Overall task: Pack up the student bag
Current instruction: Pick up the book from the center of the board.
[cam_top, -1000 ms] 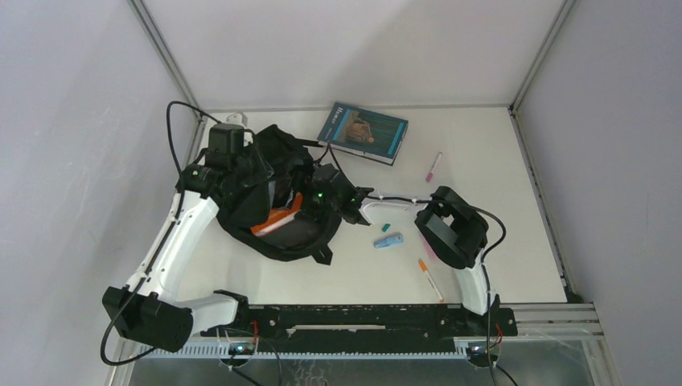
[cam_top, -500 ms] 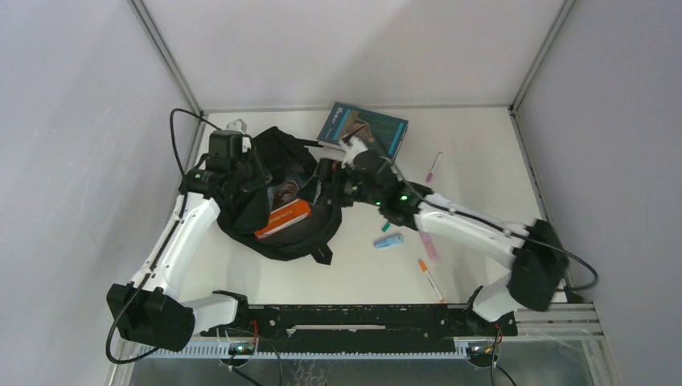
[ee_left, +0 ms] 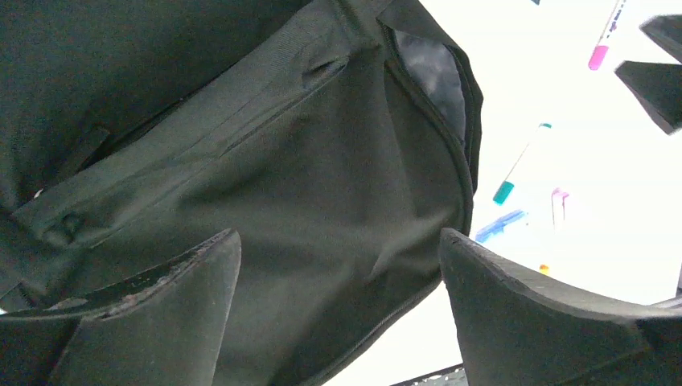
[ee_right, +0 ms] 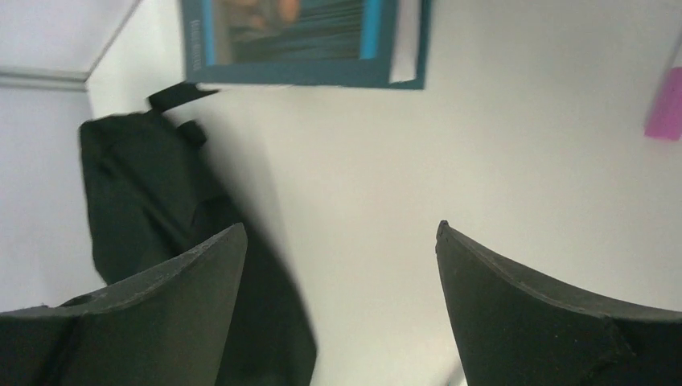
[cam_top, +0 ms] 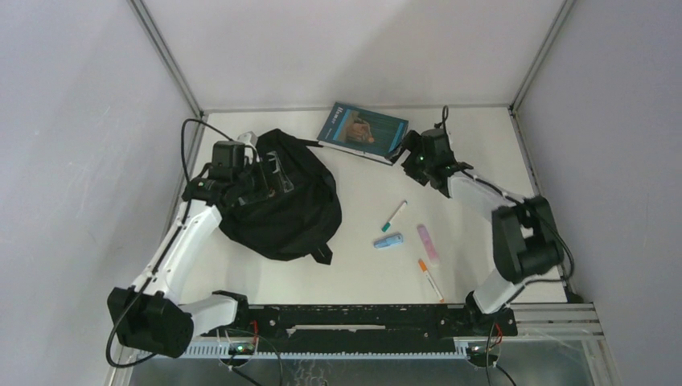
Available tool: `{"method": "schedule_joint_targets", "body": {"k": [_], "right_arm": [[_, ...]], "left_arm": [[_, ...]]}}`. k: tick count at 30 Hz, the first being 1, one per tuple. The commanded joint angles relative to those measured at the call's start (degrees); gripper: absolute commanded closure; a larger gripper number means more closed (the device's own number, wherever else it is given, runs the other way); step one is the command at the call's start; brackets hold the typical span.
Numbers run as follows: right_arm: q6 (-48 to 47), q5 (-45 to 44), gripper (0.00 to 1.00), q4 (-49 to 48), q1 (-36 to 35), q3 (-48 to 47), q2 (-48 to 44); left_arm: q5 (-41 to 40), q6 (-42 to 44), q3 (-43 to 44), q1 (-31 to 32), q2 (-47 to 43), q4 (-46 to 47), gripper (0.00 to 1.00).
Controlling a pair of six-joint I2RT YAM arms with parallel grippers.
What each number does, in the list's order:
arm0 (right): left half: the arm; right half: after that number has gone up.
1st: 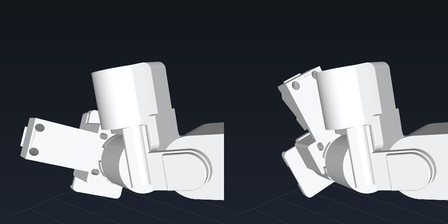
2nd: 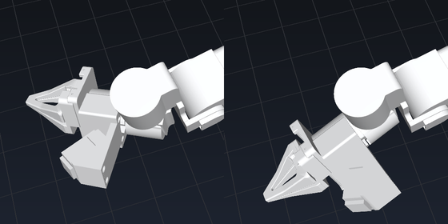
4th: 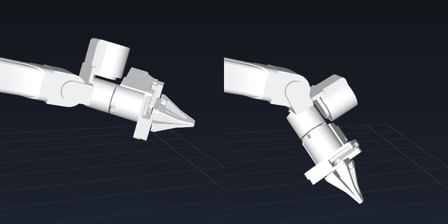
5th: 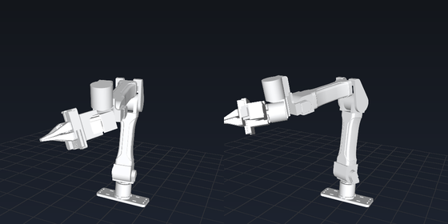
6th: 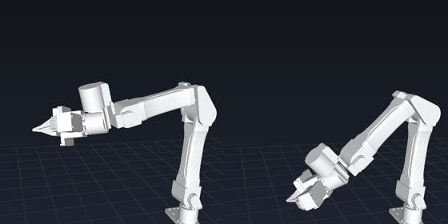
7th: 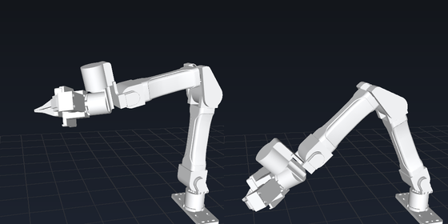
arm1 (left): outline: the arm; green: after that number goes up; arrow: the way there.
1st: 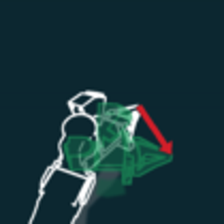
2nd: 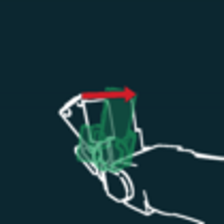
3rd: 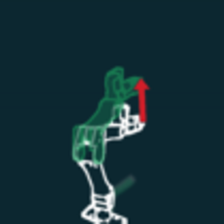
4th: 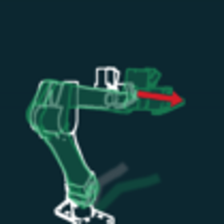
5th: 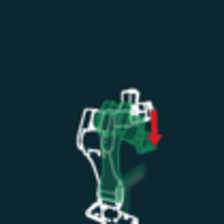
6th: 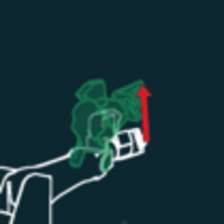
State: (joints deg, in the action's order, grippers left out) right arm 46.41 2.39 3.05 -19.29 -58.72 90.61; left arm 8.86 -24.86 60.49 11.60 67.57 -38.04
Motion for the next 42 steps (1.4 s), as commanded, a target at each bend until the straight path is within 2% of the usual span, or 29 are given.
{"method": "schedule_joint_targets", "body": {"k": [1, 5, 9, 15, 20, 23, 26, 28, 29, 36, 40, 42], "right_arm": [[2.0, 4.5, 0.06, -1.7, 2.5, -8.9, 9.0], [3.6, 3.7, 0.09, 0.1, 2.8, -14.7, 16.3], [4.9, 1.9, 0.14, 0.6, 3.7, -19.0, 21.8], [2.7, 1.7, 0.15, 7.7, 4.1, -32.6, 32.4], [2.5, 1.4, 0.22, 7.7, 4.2, -35.6, 36.3], [2.9, 1.6, 0.41, 5.7, 4.7, -34.1, 36.0], [3.5, 3.3, 0.7, 3.0, 5.6, -32.1, 35.9], [4.0, 5.0, 0.93, 1.7, 6.1, -31.1, 36.0], [4.3, 5.5, 1.0, 1.1, 6.4, -30.5, 35.8], [3.5, 7.2, 1.0, -5.9, 7.2, -19.4, 27.2], [0.1, 6.9, 1.0, -6.3, 7.7, -13.3, 18.7], [-1.6, 6.5, 1.0, -6.1, 8.1, -10.2, 14.9]], "left_arm": [[-2.1, 2.6, 6.3, -0.3, -6.6, -1.9, 0.02], [-1.9, 1.9, 7.3, 1.2, -11.1, -1.3, 0.0], [-2.5, 0.6, 5.4, 6.0, -13.6, 0.6, 0.0], [-3.3, -2.4, 3.0, 9.6, -12.9, 2.6, 0.0], [-3.9, -2.5, 2.4, 10.3, -11.9, 2.7, 0.01], [-3.7, -2.7, 1.5, 10.4, -11.1, 3.0, 0.01], [-3.4, -2.9, 0.8, 10.6, -10.2, 3.7, 0.01], [-3.2, -3.3, 0.7, 10.9, -9.5, 4.3, 0.02], [-3.1, -3.4, 0.7, 11.0, -9.1, 4.6, 0.02], [-2.9, -3.6, 1.4, 12.2, -6.1, 5.8, 0.02], [4.2, -2.7, 2.5, 14.5, -4.6, 9.1, 0.02], [4.2, -1.3, 4.5, 17.1, -3.0, 9.4, 0.02]]}}
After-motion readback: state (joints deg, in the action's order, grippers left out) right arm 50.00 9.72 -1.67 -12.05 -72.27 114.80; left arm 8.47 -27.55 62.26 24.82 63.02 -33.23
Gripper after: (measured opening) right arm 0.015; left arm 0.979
